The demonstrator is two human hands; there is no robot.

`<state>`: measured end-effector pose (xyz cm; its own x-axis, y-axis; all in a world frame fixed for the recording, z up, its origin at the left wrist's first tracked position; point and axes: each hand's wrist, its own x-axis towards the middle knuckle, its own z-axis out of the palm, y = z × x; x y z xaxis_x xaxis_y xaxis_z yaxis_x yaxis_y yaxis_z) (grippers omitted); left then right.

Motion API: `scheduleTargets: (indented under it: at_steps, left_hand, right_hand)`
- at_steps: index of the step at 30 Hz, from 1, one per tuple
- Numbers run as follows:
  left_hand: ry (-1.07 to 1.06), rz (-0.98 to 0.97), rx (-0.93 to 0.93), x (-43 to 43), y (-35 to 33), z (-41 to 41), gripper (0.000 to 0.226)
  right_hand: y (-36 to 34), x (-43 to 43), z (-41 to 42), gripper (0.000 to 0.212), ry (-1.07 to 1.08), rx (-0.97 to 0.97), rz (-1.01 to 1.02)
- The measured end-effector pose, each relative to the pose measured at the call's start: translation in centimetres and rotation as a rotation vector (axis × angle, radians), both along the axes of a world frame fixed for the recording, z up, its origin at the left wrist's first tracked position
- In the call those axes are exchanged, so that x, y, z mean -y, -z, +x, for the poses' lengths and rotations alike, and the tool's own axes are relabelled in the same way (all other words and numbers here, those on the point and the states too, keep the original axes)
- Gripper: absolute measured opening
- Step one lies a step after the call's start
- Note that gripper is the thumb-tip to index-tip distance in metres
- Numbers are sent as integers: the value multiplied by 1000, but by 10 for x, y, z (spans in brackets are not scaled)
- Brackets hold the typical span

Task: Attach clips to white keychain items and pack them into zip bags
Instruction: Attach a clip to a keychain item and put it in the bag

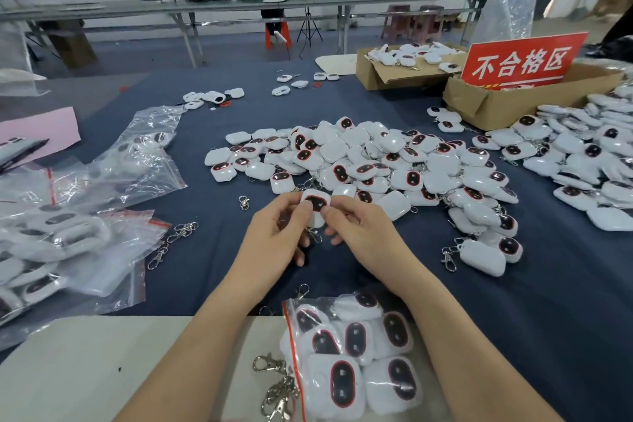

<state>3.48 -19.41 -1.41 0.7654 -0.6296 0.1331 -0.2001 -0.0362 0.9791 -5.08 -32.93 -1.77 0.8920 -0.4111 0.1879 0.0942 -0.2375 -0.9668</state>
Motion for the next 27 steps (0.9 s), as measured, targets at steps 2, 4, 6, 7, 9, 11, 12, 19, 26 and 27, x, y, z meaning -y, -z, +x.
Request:
scheduleTargets:
  at_steps: [2, 4, 6, 7, 9, 11, 12, 19, 26, 27]
  left_hand:
    - [2, 15, 1, 0, 1, 0, 18]
    - [-10, 24, -4, 0, 1, -1, 17]
    - [-25, 19, -12, 1, 2, -2, 17]
    - [-25, 13, -17, 2, 2, -2, 17]
    - [-12, -2, -30, 1, 2, -3, 16]
    - [4, -17, -33, 0, 2, -3, 15]
    - [8, -17, -29, 0, 2, -3, 15]
    - [34, -26, -25, -1, 4, -1, 12]
    - [47, -21, -24, -2, 5, 1, 10]
    - [48, -20, -23, -2, 5, 1, 10]
  right_hand:
    - [0, -1, -2, 27, -2, 18, -5]
    - [0, -1, -3, 28, -6, 26, -14]
    - [1, -2, -3, 27, -5, 26, -28]
    - [1, -2, -3, 26, -2, 25, -31]
    - [3, -1, -3, 24, 10, 17, -27]
    - [4, 0, -2, 22, 15, 6, -26]
    - [4, 0, -2, 21, 15, -2, -36]
    - [3, -1, -2, 21, 3, -24, -68]
    - [1, -2, -4, 22, 4, -34, -39]
    - [0, -2, -4, 22, 3, -35, -36]
